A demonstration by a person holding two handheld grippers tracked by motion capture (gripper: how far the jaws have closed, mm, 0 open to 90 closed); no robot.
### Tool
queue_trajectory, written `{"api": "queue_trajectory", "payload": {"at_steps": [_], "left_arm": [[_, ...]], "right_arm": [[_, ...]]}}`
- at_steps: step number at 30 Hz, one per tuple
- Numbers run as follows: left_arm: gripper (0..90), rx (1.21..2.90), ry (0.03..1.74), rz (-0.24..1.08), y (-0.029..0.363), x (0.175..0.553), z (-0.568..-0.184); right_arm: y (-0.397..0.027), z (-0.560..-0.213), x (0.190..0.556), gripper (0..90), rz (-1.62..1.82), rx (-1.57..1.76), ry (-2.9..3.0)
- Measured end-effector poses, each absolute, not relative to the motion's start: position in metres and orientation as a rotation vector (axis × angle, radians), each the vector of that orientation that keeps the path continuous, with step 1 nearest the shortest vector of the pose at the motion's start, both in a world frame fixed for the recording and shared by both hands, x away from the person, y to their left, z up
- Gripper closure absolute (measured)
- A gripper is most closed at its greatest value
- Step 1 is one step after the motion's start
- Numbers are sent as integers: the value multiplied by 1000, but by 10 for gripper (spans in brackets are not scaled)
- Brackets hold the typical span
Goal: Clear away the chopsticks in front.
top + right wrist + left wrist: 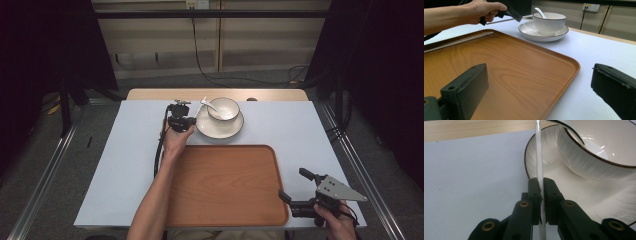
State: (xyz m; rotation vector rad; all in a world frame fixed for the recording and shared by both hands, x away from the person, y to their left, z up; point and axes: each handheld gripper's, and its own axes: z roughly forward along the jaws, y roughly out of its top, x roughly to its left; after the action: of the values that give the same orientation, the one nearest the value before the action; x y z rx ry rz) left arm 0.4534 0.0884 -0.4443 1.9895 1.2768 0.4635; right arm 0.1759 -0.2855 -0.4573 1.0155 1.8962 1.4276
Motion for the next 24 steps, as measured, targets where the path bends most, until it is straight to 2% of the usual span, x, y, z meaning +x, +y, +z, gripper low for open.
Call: {"api": "queue_trajectory", "payload": {"at_steps": [5, 13, 24], "left_arm": [[853, 1951, 1271, 448, 96, 443, -442], [854, 1998, 1253, 527, 98, 420, -439], [854, 1947, 1255, 517, 109, 395, -434]], "right_arm": [[-285, -457, 176, 8, 1424, 1017, 1898], [-285, -458, 176, 8, 1419, 1014, 1902], [-285, -456, 175, 8, 1420, 1006, 1897]]}}
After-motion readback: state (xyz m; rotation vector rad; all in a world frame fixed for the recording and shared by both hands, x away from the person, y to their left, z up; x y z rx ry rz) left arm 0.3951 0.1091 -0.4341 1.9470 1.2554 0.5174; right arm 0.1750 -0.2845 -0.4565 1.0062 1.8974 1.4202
